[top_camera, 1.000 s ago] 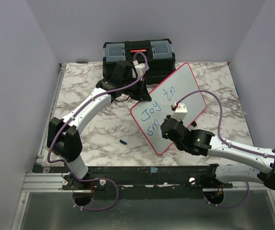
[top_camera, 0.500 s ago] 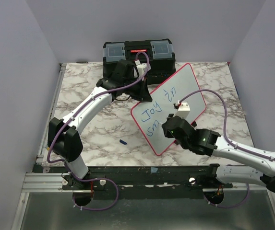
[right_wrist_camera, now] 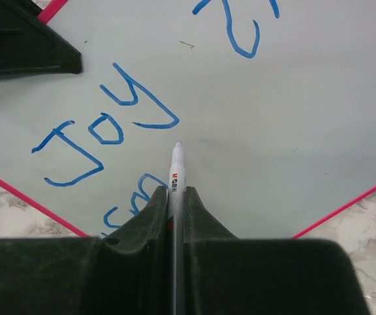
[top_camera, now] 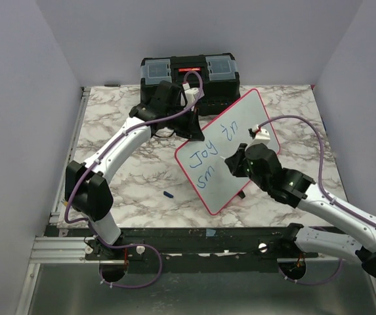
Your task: Write a sentence on the whiteboard
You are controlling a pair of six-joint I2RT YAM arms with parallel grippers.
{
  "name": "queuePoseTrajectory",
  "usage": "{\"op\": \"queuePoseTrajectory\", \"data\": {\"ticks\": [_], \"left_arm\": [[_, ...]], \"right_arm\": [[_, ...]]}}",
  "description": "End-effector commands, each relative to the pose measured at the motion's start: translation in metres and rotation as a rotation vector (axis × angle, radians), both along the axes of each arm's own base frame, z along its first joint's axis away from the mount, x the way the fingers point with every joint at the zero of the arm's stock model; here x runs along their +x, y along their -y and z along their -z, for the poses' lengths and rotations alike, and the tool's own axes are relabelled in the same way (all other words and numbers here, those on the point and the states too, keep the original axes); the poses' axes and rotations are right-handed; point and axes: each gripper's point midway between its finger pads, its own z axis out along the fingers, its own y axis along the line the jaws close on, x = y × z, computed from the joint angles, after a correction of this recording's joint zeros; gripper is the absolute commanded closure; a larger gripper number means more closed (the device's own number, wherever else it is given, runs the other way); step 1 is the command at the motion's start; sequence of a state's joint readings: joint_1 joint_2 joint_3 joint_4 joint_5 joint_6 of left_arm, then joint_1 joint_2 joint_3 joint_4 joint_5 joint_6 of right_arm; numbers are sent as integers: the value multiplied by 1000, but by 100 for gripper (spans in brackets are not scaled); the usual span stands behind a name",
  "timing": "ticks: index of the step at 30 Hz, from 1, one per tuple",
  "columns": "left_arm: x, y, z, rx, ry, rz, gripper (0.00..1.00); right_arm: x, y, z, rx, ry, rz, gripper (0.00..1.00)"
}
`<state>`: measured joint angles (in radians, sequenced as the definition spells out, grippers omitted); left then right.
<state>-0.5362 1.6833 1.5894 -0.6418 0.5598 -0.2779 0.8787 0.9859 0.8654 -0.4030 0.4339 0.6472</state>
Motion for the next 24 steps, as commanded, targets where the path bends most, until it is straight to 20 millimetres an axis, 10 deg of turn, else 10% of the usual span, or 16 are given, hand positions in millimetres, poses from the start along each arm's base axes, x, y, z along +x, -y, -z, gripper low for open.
{"op": "queuePoseTrajectory", "data": {"ticks": [1, 24], "left_arm": [[3, -24, 24, 127, 15, 29, 100], [11, -17, 30, 100, -10, 21, 100]], "right_arm": [[-3, -12, -6, 36, 18, -90, 99], [-6, -11, 21, 46, 16, -123, 99]]}}
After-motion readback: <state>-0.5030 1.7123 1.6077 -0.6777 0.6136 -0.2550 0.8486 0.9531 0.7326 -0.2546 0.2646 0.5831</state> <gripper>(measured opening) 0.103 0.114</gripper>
